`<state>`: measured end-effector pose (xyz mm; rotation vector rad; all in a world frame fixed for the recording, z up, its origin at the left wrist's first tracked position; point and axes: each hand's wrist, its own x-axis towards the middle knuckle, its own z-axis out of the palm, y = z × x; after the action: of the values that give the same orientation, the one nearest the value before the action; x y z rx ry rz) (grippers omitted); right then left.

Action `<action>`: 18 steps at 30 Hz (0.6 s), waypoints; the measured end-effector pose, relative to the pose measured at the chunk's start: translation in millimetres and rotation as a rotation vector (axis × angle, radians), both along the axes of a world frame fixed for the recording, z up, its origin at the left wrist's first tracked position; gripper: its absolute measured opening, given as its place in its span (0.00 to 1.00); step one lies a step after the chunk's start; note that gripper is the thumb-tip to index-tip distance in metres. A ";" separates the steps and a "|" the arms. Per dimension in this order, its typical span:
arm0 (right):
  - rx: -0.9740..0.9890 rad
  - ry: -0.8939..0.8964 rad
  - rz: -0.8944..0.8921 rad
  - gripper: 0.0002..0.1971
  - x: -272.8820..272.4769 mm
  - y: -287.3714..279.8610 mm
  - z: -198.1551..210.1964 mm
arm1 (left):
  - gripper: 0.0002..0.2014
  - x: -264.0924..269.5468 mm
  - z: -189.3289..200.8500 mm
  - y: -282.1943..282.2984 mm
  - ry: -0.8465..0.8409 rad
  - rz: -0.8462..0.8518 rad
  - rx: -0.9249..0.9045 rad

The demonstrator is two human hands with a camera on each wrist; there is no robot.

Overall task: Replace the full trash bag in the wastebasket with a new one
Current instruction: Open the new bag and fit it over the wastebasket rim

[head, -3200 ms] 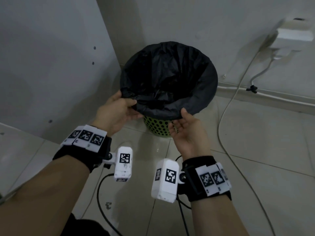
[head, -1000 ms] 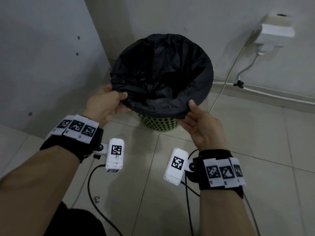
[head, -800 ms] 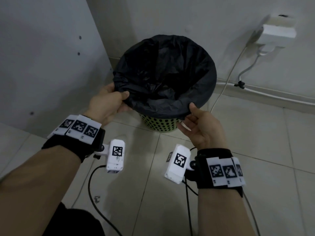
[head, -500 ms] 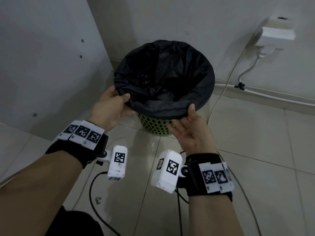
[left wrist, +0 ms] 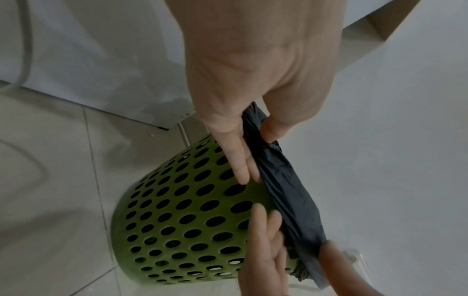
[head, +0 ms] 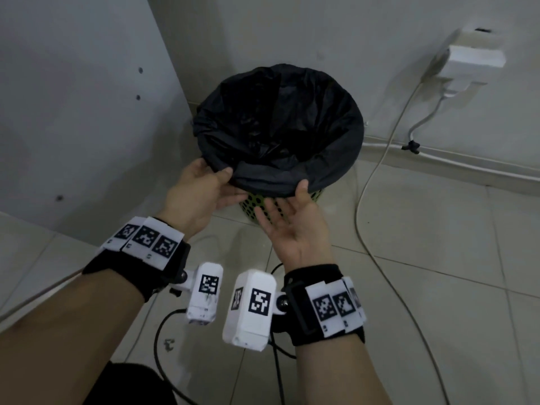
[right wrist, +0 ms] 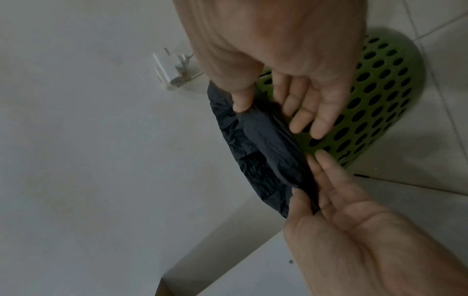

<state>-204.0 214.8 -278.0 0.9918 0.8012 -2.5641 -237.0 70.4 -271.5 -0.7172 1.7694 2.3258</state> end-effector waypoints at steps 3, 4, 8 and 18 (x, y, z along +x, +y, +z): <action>0.015 0.004 -0.054 0.25 1.5 -2.9 -2.5 | 0.10 0.6 0.1 0.1 0.003 0.017 -0.006; 0.025 0.008 -0.057 0.26 1.2 -2.4 -3.2 | 0.10 1.0 -0.6 -0.3 0.005 0.014 -0.017; 0.003 0.038 -0.030 0.24 -1.7 -4.4 -2.3 | 0.17 -1.1 -3.3 -3.7 0.007 -0.013 -0.042; 0.369 0.029 0.098 0.26 2.2 32.8 -18.5 | 0.17 -20.9 2.3 -30.1 0.012 -0.050 -0.119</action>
<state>-201.8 247.6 -296.4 0.9857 1.3310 -2.4001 -257.9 40.4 -269.1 -0.6684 1.9211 2.2132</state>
